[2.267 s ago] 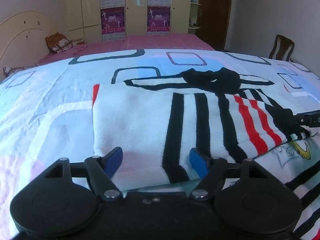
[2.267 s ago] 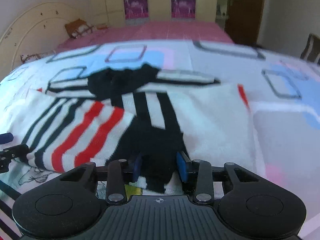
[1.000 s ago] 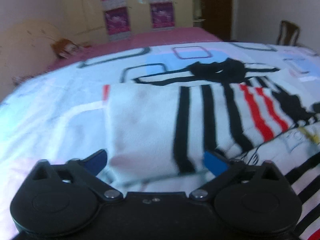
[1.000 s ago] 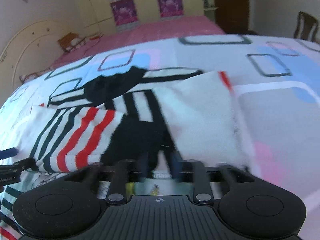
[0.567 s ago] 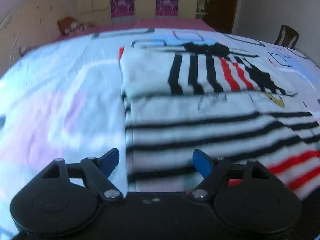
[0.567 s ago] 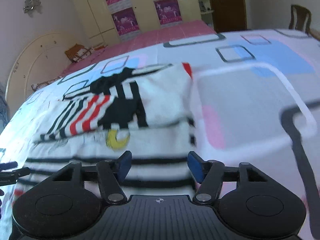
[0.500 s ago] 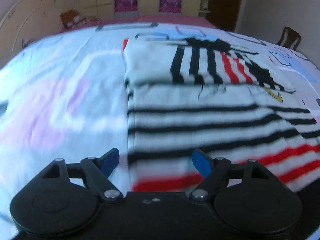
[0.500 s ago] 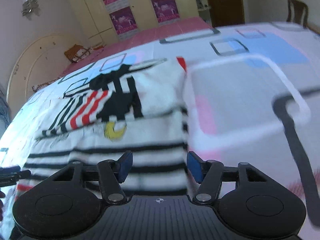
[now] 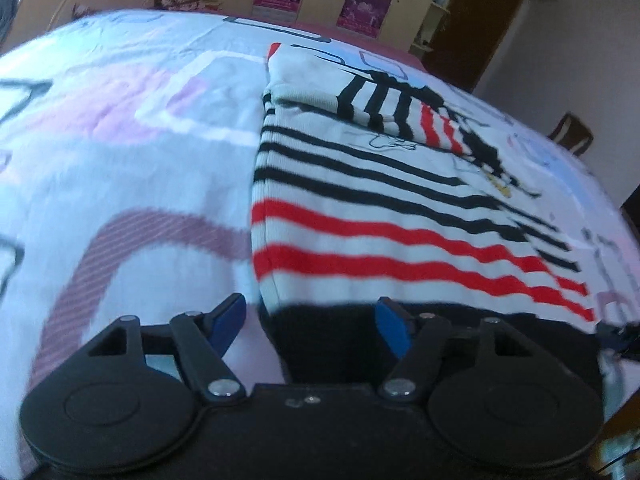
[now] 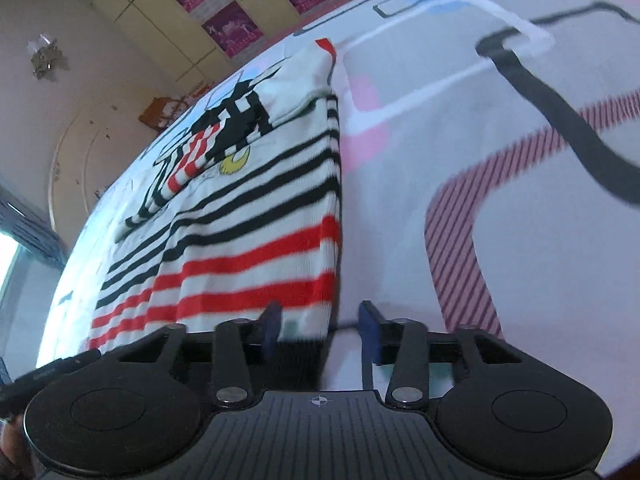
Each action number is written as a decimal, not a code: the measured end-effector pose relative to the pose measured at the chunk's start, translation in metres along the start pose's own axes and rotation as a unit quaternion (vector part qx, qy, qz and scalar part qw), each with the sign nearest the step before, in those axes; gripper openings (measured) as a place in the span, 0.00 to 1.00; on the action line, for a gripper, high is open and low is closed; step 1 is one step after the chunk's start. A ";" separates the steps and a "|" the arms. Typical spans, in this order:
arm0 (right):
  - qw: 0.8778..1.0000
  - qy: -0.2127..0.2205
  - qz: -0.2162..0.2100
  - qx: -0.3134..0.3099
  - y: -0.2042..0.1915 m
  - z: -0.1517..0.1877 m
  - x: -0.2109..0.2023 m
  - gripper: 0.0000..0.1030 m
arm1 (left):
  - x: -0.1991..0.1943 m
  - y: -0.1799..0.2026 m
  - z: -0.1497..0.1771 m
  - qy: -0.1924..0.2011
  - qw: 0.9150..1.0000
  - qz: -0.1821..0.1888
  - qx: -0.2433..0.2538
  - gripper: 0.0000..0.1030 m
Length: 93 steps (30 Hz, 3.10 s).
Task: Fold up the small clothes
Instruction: 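Move both tools to the sweater hem to grasp it, then grasp the hem with both tools and fold it up onto the collar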
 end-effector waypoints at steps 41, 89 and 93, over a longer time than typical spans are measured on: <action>0.991 0.051 -0.122 0.029 -0.013 -0.041 -0.020 0.03 | -0.019 -0.014 -0.010 0.107 0.971 0.139 -0.160 0.07; 0.988 0.058 0.021 -0.139 -0.054 -0.279 0.181 0.58 | 0.208 -0.028 -0.270 0.001 0.993 0.120 0.017 0.63; 0.977 0.057 0.062 -0.197 -0.077 -0.277 0.211 0.49 | 0.220 -0.019 -0.278 -0.020 0.993 0.104 0.048 0.62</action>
Point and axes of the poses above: each gripper's, at about its wrist camera, not at the fingertips, and x roughly the way its jaws point, y to its right, z to its underside, the point moved 2 cm from there along x, roughly the way its jaws point, and after that the axes turned 5 degrees about z, right-handed, at the moved point
